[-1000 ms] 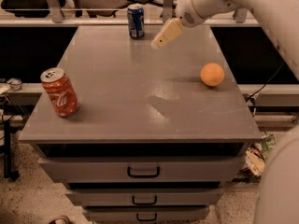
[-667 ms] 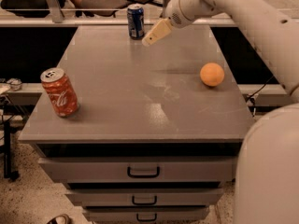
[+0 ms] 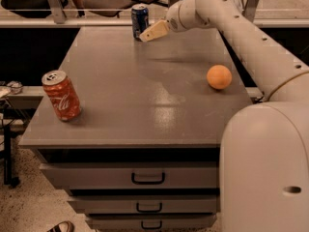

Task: Move pepsi can near orange

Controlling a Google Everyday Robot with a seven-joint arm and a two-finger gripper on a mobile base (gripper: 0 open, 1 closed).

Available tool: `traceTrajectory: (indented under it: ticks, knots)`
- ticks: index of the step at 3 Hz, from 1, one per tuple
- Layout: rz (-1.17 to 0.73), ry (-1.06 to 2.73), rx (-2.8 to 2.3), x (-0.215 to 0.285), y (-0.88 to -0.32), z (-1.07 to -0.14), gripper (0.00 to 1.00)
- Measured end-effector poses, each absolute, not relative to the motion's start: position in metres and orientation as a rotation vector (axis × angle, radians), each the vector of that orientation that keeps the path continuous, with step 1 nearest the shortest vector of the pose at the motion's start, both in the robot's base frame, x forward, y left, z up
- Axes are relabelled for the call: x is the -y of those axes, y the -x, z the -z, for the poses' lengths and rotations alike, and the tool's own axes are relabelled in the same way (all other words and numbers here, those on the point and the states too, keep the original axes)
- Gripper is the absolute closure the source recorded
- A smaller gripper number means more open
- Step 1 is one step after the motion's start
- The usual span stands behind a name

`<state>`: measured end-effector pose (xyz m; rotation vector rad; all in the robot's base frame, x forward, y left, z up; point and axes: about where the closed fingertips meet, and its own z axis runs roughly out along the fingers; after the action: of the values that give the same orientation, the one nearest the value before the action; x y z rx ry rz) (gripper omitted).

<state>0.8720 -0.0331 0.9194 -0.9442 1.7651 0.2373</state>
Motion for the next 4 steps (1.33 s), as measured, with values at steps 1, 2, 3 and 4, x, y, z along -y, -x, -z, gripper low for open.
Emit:
traceTrajectory:
  ticks: [1,2,3,4]
  knots:
    - [-0.269,0.870,-1.745,0.031,-0.894,-0.908,0.00]
    - [-0.333,0.839,-1.712,0.018,-0.906,-0.906,0.00]
    - [-0.371,0.847,-1.684,-0.006,-0.911,-0.910,0.00]
    - [-0.385,0.853,-1.690,-0.027,-0.919,-0.901,0.00]
